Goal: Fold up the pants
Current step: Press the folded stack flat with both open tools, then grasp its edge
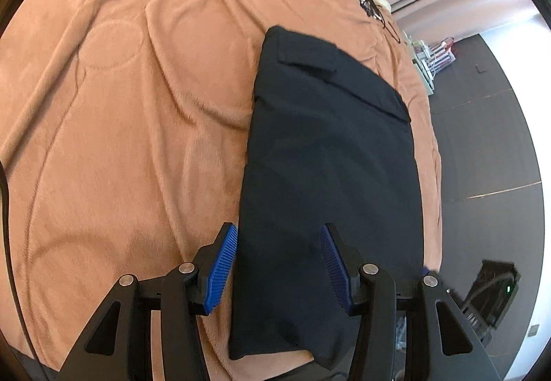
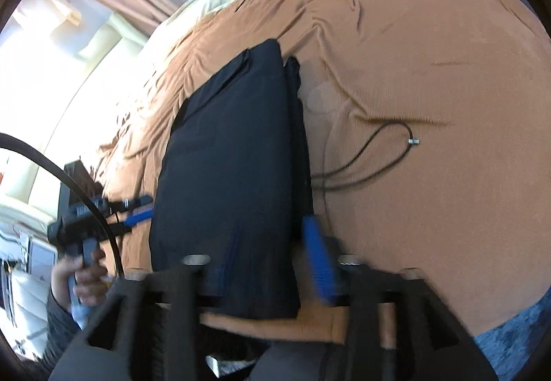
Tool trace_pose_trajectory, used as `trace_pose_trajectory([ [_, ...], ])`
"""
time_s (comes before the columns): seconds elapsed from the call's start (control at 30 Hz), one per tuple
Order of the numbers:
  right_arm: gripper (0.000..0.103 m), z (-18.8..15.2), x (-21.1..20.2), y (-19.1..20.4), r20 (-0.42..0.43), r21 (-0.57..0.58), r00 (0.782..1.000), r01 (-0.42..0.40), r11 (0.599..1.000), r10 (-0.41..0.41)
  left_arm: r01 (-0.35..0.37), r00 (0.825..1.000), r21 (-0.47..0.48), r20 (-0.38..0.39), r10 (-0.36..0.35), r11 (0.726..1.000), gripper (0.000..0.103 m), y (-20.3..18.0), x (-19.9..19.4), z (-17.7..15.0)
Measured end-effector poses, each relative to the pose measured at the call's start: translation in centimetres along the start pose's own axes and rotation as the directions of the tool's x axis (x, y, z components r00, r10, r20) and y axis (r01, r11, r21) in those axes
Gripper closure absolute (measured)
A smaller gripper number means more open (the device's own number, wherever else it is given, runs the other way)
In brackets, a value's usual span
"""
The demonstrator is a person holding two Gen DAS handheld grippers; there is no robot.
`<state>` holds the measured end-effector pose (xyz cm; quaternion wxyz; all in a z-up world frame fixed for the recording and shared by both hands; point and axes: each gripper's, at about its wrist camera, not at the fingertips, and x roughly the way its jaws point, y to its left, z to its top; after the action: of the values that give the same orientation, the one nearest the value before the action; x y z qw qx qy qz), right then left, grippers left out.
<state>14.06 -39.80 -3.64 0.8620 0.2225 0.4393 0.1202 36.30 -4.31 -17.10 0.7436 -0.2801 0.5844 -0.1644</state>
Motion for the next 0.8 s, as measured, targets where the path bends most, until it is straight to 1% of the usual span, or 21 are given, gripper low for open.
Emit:
trace_pose_trajectory([
  [0.07, 0.052, 0.4, 0.8, -0.3, -0.011, 0.004, 1.000, -0.002, 1.000, 0.003, 0.004, 1.000, -0.009, -0.011, -0.004, 1.000, 0.051, 0.4, 0.1, -0.4],
  [0.23, 0.052, 0.9, 3.7, -1.4, -0.065, 0.034, 0.998, -0.017, 0.999, 0.019, 0.044, 0.998, -0.020, -0.040, -0.045, 0.999, 0.051, 0.7, 0.6, -1.5],
  [0.27, 0.058, 0.9, 3.9, -1.6, -0.062, 0.042, 0.998, -0.027, 0.999, 0.030, 0.045, 0.998, -0.016, -0.037, -0.046, 0.999, 0.051, 0.7, 0.5, -1.6],
  [0.3, 0.066, 0.8, 4.3, -1.8, -0.063, 0.053, 0.997, -0.044, 0.998, 0.047, 0.049, 0.998, -0.014, -0.030, -0.050, 0.999, 0.051, 0.8, 0.4, -1.6],
  [0.33, 0.067, 0.7, 4.9, -2.0, -0.080, 0.070, 0.995, -0.058, 0.996, 0.064, 0.057, 0.998, -0.015, -0.025, -0.058, 0.998, 0.052, 0.8, 0.4, -1.5],
  [0.43, 0.070, 0.3, 5.3, -2.1, -0.077, 0.087, 0.995, -0.056, 0.995, 0.063, 0.084, 0.996, -0.013, -0.001, -0.084, 0.996, 0.054, 1.1, -0.1, -1.2],
  [0.47, 0.074, 0.3, 5.2, -2.1, -0.076, 0.093, 0.995, -0.062, 0.994, 0.069, 0.093, 0.996, -0.012, 0.002, -0.093, 0.996, 0.054, 1.2, -0.2, -1.2],
  [0.57, 0.079, 0.0, 5.1, -2.0, -0.074, 0.106, 0.993, -0.080, 0.991, 0.089, 0.110, 0.994, -0.012, -0.017, -0.111, 0.994, 0.055, 1.5, 0.3, -0.8],
  [0.6, 0.079, 0.0, 5.0, -1.9, -0.074, 0.107, 0.993, -0.080, 0.991, 0.088, 0.106, 0.994, -0.020, -0.033, -0.107, 0.994, 0.060, 1.8, 0.7, -0.7],
  [0.63, 0.080, -0.1, 4.9, -1.8, -0.073, 0.108, 0.993, -0.081, 0.991, 0.089, 0.087, 0.995, -0.026, -0.036, -0.088, 0.996, 0.074, 2.0, 1.0, -0.6],
  [0.67, 0.082, -0.2, 4.9, -1.7, -0.073, 0.113, 0.993, -0.086, 0.990, 0.095, 0.074, 0.997, -0.024, -0.032, -0.074, 0.997, 0.083, 1.9, 1.1, -0.3],
  [0.73, 0.083, -0.3, 4.9, -1.4, -0.073, 0.120, 0.991, -0.100, 0.988, 0.109, 0.090, 0.996, -0.011, -0.011, -0.091, 0.996, 0.093, 1.9, 0.4, -0.3],
  [0.8, 0.084, -0.5, 5.1, -0.9, -0.081, 0.115, 0.990, -0.107, 0.988, 0.117, 0.091, 0.996, -0.001, 0.005, -0.091, 0.996, 0.094, 1.9, -0.4, -0.3],
])
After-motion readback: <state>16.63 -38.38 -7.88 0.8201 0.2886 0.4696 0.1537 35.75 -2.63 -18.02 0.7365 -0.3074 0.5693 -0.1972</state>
